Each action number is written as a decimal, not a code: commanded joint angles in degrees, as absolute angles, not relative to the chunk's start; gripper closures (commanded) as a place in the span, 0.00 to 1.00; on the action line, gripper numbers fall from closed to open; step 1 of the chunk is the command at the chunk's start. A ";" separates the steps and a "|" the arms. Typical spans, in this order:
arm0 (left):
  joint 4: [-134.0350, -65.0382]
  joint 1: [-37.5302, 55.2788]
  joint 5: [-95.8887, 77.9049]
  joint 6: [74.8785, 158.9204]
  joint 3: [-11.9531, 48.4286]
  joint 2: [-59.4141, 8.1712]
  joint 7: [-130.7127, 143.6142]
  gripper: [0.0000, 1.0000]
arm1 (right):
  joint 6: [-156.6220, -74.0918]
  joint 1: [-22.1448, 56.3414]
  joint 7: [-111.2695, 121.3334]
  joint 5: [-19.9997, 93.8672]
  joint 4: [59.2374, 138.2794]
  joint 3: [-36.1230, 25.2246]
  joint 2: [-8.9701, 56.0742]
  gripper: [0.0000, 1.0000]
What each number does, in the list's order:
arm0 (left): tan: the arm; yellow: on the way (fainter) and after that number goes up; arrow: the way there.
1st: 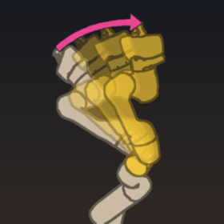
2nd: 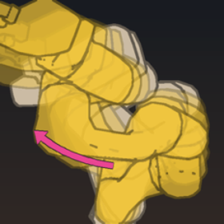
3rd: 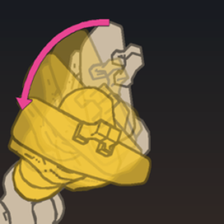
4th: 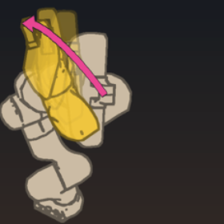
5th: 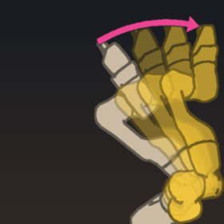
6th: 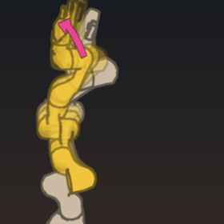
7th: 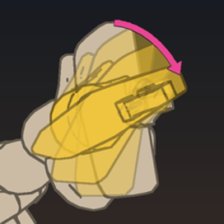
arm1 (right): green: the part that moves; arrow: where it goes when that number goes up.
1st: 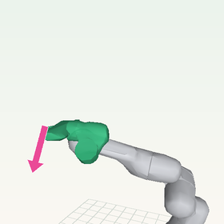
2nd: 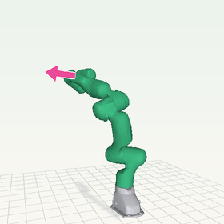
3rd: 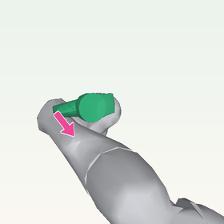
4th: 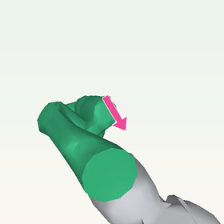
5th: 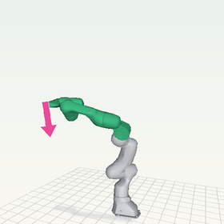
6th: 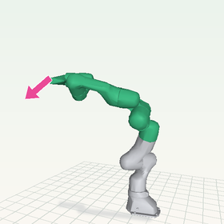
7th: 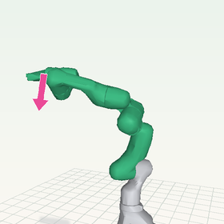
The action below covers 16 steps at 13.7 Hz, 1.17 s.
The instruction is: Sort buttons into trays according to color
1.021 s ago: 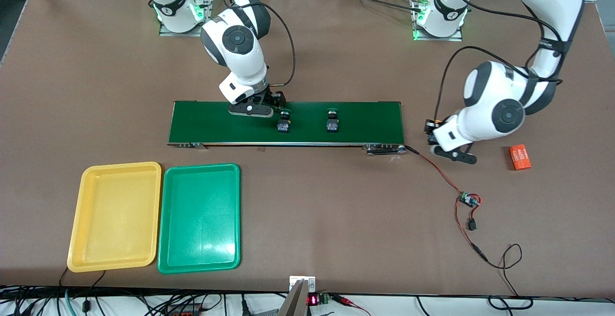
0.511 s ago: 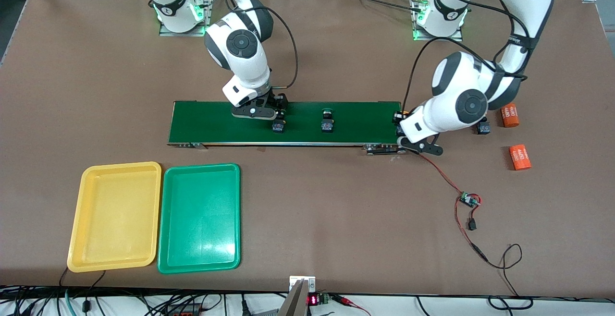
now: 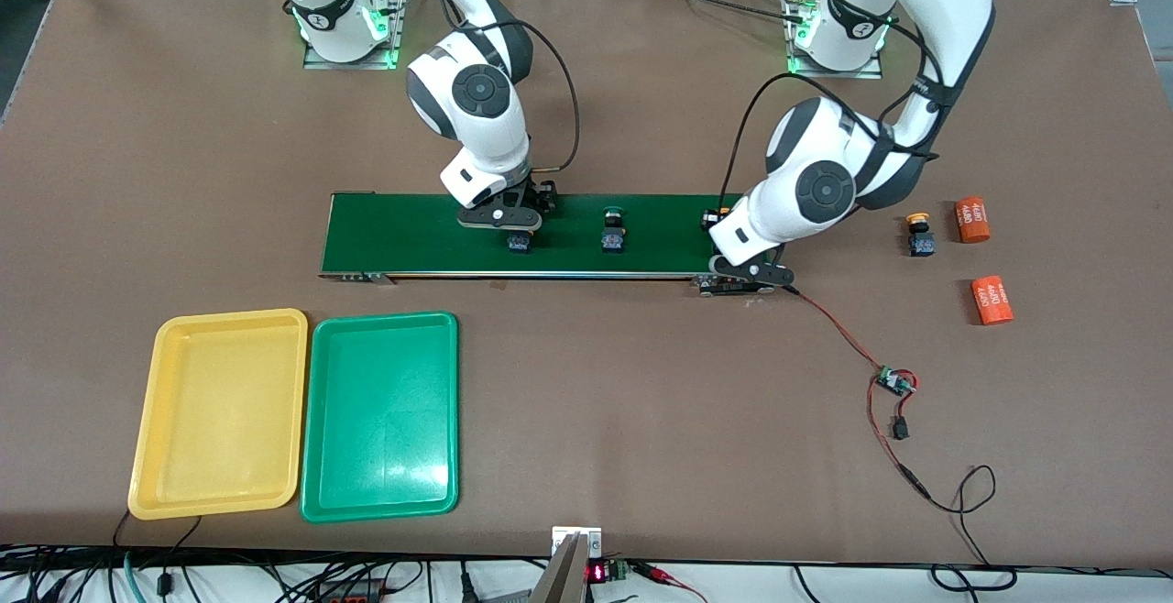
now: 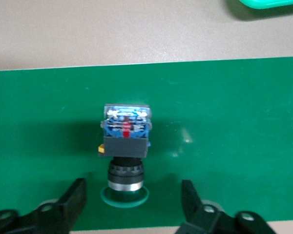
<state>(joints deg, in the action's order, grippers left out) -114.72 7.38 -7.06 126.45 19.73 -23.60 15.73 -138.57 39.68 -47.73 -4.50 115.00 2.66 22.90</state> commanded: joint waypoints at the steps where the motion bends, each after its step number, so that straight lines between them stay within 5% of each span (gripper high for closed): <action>1: -115.39 7.73 -8.44 127.00 19.34 -24.08 19.93 0.41 | -138.69 40.25 -47.02 -5.54 113.91 2.11 23.73 0.66; 3: -116.02 7.65 -8.44 126.30 19.34 -22.42 20.74 0.00 | -138.69 40.52 -47.11 -5.62 113.91 2.02 24.26 0.80; 8: -115.22 1.25 -8.35 124.98 18.64 -16.18 20.30 0.00 | -135.81 39.30 -45.09 -5.63 113.64 1.41 20.32 0.90; 13: -117.33 -7.01 -7.38 124.63 13.81 -18.01 18.91 0.00 | -111.22 32.97 -34.02 -6.06 99.17 0.62 16.87 0.89; 16: -117.77 -13.96 -7.21 124.63 13.19 -21.17 12.33 0.00 | -111.17 28.93 -31.22 -8.70 97.21 0.35 17.40 0.89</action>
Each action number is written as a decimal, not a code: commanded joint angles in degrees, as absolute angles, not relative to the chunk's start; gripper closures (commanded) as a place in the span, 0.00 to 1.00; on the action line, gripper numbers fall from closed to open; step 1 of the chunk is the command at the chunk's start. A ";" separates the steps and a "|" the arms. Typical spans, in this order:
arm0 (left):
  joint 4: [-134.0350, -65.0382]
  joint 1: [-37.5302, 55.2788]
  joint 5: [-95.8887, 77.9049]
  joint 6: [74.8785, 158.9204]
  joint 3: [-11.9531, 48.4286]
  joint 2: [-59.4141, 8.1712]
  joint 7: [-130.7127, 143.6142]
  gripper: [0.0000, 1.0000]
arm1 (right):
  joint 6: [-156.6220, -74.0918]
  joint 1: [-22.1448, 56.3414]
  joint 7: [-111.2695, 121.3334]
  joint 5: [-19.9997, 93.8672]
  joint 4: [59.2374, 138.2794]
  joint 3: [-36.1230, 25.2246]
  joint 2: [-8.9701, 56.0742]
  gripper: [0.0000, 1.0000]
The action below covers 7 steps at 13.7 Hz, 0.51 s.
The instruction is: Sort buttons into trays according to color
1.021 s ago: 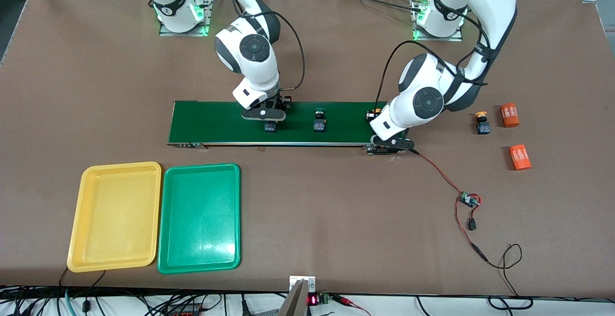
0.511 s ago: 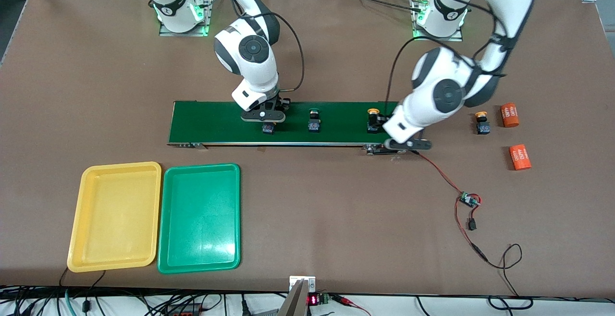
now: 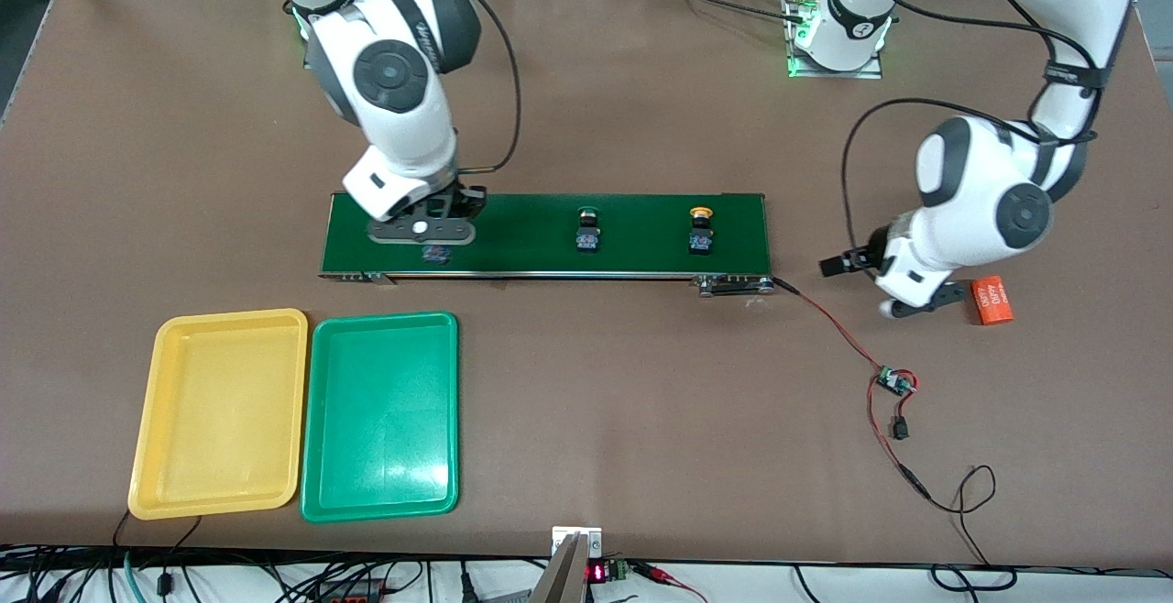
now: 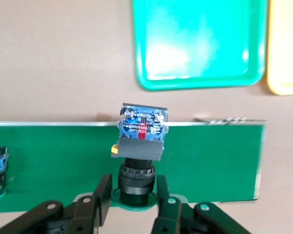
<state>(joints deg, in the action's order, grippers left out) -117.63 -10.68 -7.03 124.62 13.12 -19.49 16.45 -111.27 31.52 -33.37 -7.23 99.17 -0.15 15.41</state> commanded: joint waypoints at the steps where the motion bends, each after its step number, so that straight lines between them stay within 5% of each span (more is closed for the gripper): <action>1: -117.86 -14.58 -5.81 124.72 12.05 -21.96 10.74 0.00 | -112.14 27.35 -28.85 -8.53 96.60 0.35 18.10 0.89; 7: -120.14 -16.96 5.09 124.72 8.44 -21.89 8.27 0.00 | -118.55 17.33 -21.29 -7.73 91.93 0.35 25.21 0.89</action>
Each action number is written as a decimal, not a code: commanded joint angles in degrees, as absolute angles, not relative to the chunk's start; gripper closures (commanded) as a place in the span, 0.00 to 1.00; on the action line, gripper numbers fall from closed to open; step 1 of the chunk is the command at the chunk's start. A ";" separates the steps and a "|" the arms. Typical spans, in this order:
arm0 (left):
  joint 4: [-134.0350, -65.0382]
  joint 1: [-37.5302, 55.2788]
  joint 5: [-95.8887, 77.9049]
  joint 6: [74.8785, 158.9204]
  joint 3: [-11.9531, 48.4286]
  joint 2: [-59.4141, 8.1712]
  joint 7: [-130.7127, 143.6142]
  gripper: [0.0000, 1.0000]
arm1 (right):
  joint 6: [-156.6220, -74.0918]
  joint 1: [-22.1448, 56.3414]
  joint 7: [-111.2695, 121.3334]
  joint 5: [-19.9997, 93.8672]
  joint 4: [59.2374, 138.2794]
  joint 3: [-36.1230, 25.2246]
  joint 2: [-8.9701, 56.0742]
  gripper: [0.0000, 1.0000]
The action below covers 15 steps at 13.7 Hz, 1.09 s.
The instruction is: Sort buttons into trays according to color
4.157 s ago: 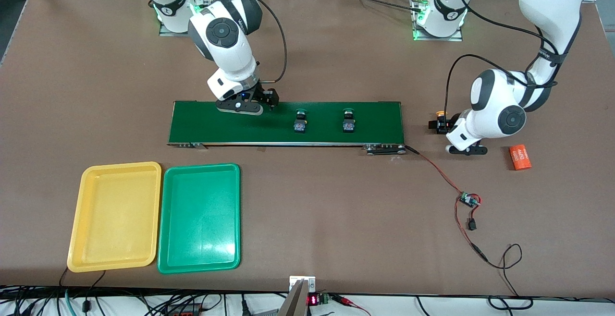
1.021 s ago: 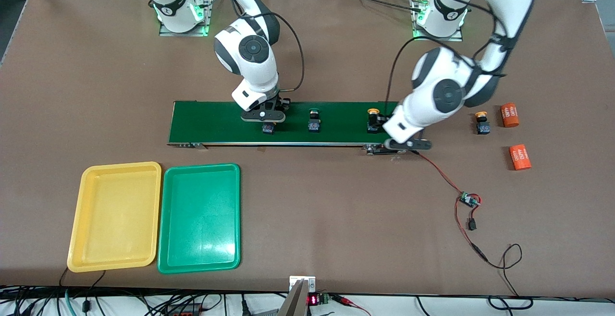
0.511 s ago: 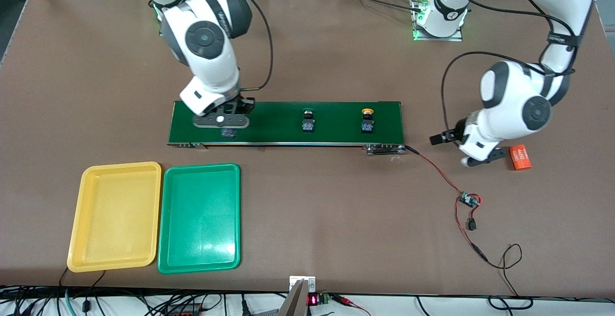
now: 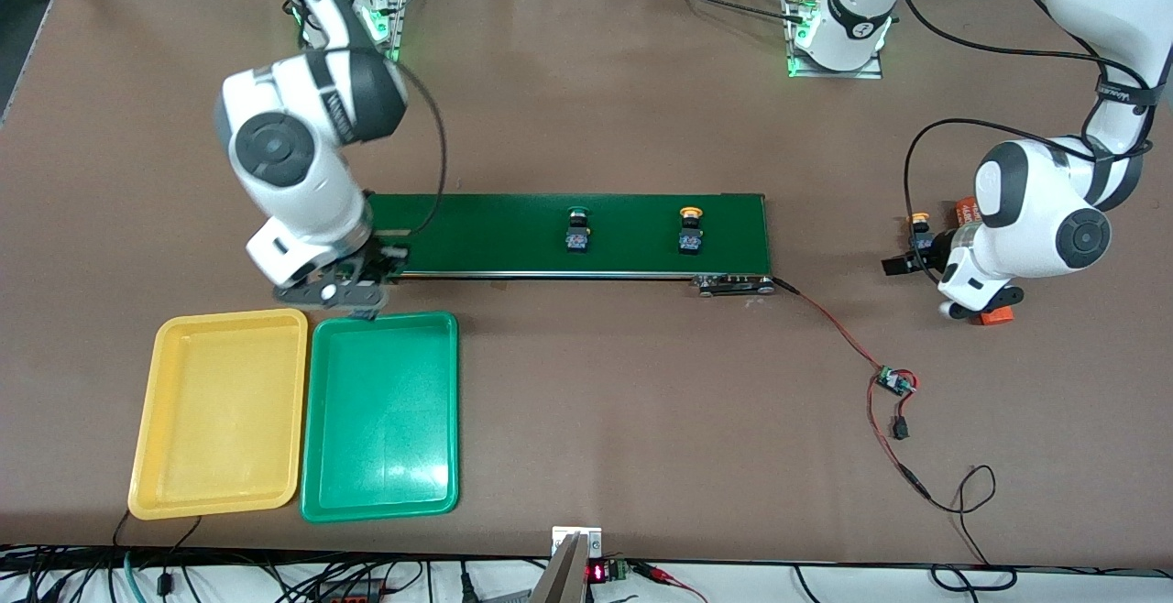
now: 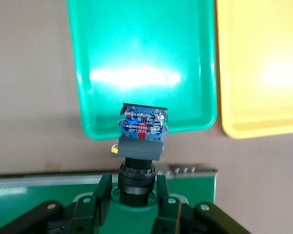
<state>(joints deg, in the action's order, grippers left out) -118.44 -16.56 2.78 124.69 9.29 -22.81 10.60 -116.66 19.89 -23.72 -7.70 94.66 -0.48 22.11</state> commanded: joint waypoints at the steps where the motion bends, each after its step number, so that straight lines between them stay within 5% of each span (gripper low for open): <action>1: -121.02 -16.96 6.23 124.98 8.35 -21.71 7.22 0.00 | -120.74 15.75 -19.53 -7.73 91.93 0.35 26.70 0.89; 8: -129.46 -16.96 12.39 132.88 8.35 -20.74 3.96 0.00 | -139.55 12.31 -18.72 -8.26 92.02 0.26 38.22 0.87; 15: -129.55 -18.10 13.36 132.98 7.39 -20.83 -2.80 0.07 | -142.38 10.72 -18.81 -8.61 92.46 0.26 40.43 0.78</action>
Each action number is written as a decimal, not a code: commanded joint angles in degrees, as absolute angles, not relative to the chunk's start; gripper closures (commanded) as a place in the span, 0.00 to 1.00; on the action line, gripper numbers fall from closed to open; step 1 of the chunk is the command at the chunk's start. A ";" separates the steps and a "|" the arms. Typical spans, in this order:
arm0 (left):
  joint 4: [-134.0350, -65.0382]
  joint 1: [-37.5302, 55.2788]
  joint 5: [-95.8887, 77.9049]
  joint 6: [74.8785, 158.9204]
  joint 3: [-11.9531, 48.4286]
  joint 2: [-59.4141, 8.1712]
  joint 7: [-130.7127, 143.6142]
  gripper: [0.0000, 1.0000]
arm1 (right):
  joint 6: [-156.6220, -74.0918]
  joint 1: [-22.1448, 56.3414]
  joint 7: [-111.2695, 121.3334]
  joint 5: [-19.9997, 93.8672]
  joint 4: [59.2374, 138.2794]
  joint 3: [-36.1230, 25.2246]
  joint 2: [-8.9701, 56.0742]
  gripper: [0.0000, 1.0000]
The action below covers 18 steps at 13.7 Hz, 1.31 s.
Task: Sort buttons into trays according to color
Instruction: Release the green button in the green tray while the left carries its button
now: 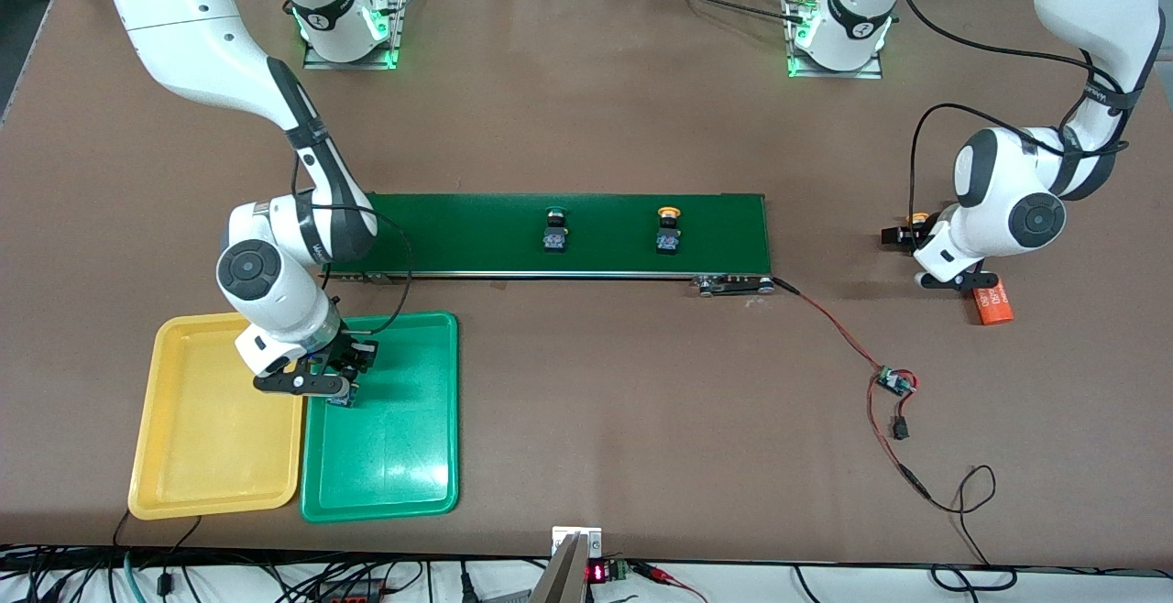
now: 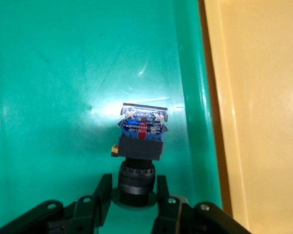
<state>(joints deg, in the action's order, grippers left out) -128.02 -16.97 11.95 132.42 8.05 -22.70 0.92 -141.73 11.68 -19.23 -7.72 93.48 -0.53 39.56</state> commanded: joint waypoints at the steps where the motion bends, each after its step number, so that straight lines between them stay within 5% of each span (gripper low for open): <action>1: -129.55 -18.11 13.36 132.98 7.03 -20.83 -4.03 0.17 | -142.47 10.64 -18.81 -8.61 92.63 0.26 40.43 0.78; 4: -129.46 -18.11 13.36 132.98 7.03 -21.01 -4.39 0.40 | -142.73 10.28 -18.81 -8.61 92.64 0.26 41.13 0.72; 7: -129.20 -18.02 13.36 132.46 7.03 -20.83 -4.22 0.77 | -143.26 10.72 -18.81 -8.70 92.64 0.26 42.27 0.72; 9: -128.85 -17.58 13.27 132.19 7.21 -19.87 -4.04 0.93 | -143.26 11.07 -18.72 -8.88 92.64 0.26 42.71 0.72; 16: -124.46 -7.23 12.30 131.05 10.97 -13.01 -3.34 1.00 | -143.09 12.22 -12.13 -8.79 92.64 0.26 43.07 0.72; 18: -123.58 -5.54 10.47 130.43 16.94 -13.36 -0.81 1.00 | -143.17 12.13 -12.13 -8.70 92.64 0.26 43.42 0.45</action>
